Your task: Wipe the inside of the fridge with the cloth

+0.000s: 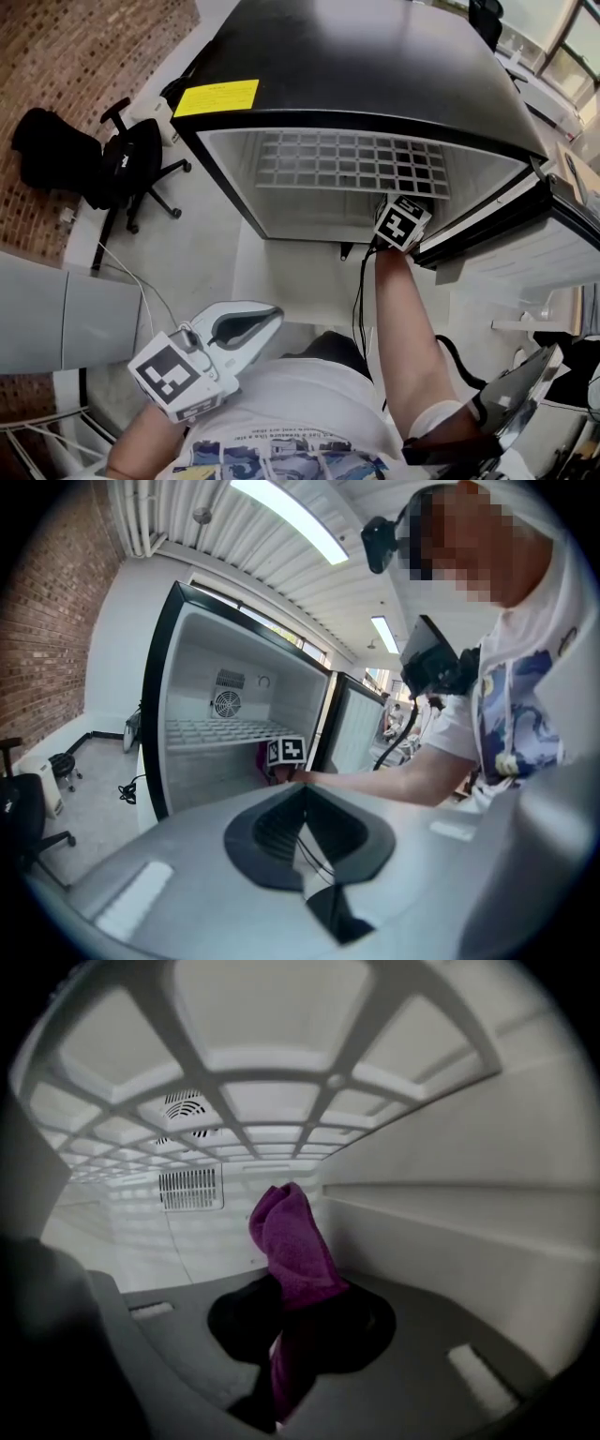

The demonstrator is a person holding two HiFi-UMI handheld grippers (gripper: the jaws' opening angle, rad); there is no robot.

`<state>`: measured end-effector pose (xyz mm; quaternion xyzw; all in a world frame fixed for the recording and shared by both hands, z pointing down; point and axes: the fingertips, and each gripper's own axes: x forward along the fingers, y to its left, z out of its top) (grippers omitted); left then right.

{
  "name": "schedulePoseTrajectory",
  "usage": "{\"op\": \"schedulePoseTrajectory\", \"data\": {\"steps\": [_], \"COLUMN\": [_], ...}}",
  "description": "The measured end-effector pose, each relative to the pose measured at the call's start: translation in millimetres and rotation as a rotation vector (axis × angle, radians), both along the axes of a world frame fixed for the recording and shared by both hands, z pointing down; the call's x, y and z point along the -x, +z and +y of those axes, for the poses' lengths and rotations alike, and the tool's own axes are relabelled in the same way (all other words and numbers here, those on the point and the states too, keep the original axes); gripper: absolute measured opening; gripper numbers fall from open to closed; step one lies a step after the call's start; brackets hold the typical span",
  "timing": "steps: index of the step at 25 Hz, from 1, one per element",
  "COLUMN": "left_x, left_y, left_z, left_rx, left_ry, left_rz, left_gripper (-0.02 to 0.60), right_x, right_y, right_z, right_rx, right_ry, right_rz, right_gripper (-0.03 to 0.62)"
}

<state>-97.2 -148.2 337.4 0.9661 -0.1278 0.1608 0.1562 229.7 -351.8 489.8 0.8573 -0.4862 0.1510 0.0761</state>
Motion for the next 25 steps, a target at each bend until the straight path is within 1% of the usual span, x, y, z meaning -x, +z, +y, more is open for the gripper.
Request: {"op": "schedulePoseTrajectory", "data": {"steps": [3, 9, 25], "left_x": [12.4, 24.2, 49.7], "left_y": [4.8, 5.8, 5.7], "left_z": [4.1, 14.9, 51.9], "left_rx": [-0.016, -0.02, -0.035], "left_ry": [0.016, 0.049, 0.147], "left_rz": [-0.013, -0.011, -0.006], "left_gripper": [0.006, 0.006, 0.006], "right_x": [2.8, 1.5, 6.8], "right_y": [-8.6, -10.1, -14.2], "right_z": [12.8, 42.8, 122.2], "right_rx": [-0.025, -0.04, -0.049], "right_ry": [0.034, 0.1, 0.205], "right_rz": [-0.013, -0.039, -0.048], "right_gripper": [0.055, 0.055, 0.055]}}
